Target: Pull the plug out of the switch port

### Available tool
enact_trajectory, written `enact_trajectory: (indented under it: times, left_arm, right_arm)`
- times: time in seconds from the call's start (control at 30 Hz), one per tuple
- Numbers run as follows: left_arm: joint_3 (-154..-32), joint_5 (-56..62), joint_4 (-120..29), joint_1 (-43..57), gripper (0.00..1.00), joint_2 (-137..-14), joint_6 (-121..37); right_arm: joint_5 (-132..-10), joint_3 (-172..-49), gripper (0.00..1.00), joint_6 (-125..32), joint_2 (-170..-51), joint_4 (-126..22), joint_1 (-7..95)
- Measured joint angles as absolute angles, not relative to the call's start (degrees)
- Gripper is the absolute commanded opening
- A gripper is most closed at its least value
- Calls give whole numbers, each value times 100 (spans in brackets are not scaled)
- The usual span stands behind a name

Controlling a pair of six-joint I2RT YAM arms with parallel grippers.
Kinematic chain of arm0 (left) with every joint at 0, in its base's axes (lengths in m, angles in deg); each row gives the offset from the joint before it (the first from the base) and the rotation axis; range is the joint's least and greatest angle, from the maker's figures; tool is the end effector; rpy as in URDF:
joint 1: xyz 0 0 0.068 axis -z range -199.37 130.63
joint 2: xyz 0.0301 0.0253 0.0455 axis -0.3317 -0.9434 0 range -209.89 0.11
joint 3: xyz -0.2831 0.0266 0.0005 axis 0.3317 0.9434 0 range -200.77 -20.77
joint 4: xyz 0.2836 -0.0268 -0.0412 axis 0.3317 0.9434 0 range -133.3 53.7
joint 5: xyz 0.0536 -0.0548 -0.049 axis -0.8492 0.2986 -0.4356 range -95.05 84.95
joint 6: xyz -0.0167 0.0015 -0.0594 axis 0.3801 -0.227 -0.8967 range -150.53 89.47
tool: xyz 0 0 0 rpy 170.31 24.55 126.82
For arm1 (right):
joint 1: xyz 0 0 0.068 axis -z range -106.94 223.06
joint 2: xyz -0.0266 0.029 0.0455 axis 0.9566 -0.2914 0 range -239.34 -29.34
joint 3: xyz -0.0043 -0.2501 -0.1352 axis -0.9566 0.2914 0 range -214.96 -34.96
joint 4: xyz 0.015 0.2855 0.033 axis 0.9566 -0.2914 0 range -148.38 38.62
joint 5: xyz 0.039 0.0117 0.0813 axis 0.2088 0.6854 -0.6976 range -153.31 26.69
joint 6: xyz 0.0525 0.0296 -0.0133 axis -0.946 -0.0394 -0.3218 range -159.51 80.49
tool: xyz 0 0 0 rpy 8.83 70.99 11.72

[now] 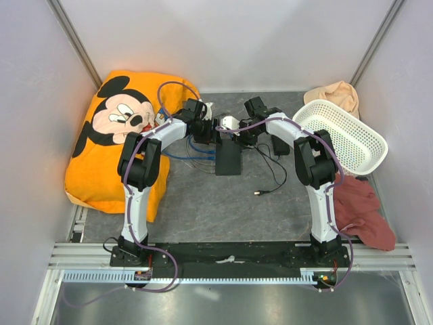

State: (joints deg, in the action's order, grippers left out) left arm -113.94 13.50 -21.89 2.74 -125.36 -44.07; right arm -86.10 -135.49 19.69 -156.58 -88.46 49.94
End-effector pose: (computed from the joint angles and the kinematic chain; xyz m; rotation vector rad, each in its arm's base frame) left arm 0.4695 -0.2069 0.1478 0.3280 2.5417 -0.6545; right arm 0.4614 0.2166 0.1592 -1.7835 1.8567 0.3075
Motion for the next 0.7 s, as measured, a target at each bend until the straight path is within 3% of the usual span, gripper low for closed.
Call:
enact_trajectory:
  times: [0.1, 0.2, 0.33, 0.43, 0.57, 0.7]
  left_arm:
    - [-11394, 1350, -2189, 276, 71, -12536, -4401]
    - [-11394, 1343, -2189, 278, 71, -12536, -4392]
    - [-11396, 1328, -2204, 278, 71, -12536, -4386]
    - [-11400, 1304, -2220, 278, 73, -12536, -4370]
    - [-11405, 1293, -2215, 280, 74, -12538, -4346]
    - [-11407, 1312, -2220, 284, 55, -12541, -4331]
  right_arm:
    - [-8610, -13549, 49, 1964, -15658, -8816, 5001]
    - [-8612, -13549, 38, 1975, -15658, -8803, 5001]
    - [-8642, -13549, 11, 1960, -15658, -8908, 4990]
    - [-8632, -13547, 2, 1977, -15658, -8934, 4986]
    - [-8629, -13532, 0, 2056, -15658, -8919, 4992]
    - [-8634, -13517, 0, 2126, -15658, -8914, 4997]
